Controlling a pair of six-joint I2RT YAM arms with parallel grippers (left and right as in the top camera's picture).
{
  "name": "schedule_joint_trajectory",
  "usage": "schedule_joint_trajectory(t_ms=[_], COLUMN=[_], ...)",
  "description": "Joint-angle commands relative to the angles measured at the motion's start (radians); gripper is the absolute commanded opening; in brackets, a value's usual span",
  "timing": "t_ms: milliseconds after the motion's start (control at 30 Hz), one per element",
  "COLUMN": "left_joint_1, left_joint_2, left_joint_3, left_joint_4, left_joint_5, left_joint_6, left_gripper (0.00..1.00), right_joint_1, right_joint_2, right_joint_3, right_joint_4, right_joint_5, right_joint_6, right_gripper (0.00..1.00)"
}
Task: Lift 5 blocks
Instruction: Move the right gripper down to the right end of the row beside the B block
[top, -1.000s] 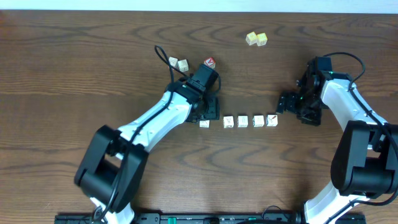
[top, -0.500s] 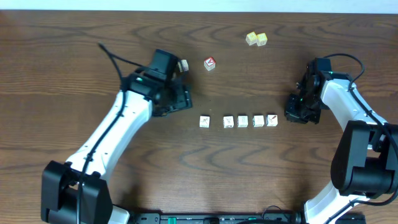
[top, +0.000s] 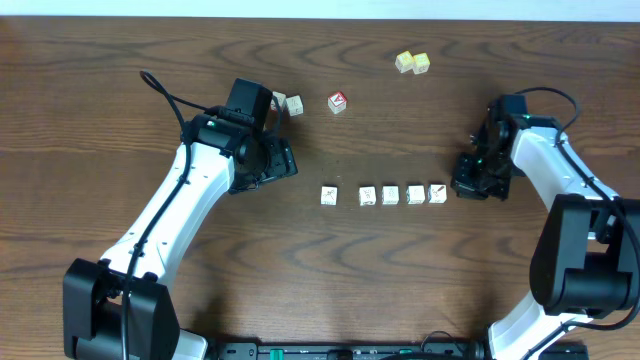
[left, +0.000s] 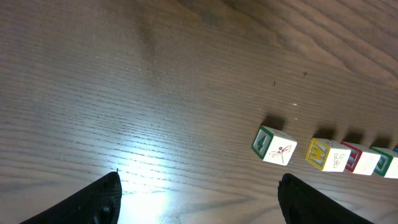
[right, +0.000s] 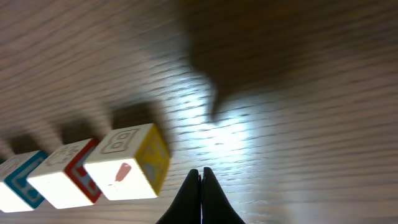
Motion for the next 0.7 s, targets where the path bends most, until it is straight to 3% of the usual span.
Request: schedule_joint_trajectory(t_ms=[0,533,667], left_joint_1=[0.003,0.003,0.003], left_joint_2=[0.006,0.006,0.006], left_joint_3=[-0.003,-0.003,-0.003], left_joint_4=[-0.006,-0.018,-0.021], left_joint_5=[-0.017,-0.017,-0.017], left_joint_6=[-0.001,-0.001,-0.001], left_gripper=[0.81,0.81,0.81], right_joint_1=[0.034,0.071,0.071], right_joint_2=[0.000,0.001,0.003], right_joint_3=[-0.003,-0.004,-0.007], right_joint_4=[0.008,0.019,0.026], right_joint_5=[-0.021,-0.015,0.074], right_joint_6=[-0.010,-0.006,-0.004], right_gripper=[0.02,0.05,0.05])
